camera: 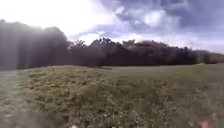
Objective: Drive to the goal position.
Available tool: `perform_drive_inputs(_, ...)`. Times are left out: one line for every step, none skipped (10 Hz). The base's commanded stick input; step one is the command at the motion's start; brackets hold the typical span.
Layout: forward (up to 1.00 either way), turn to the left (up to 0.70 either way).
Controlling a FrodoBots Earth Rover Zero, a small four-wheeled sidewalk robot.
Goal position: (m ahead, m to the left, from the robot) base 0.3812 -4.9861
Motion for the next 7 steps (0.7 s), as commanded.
perform_drive_inputs(0.70, -0.35)
perform_drive_inputs(0.70, -0.35)
perform_drive_inputs(0.70, -0.35)
perform_drive_inputs(0.70, -0.35)
perform_drive_inputs(0.70, -0.35)
perform_drive_inputs(0.70, -0.35)
perform_drive_inputs(0.70, -0.35)
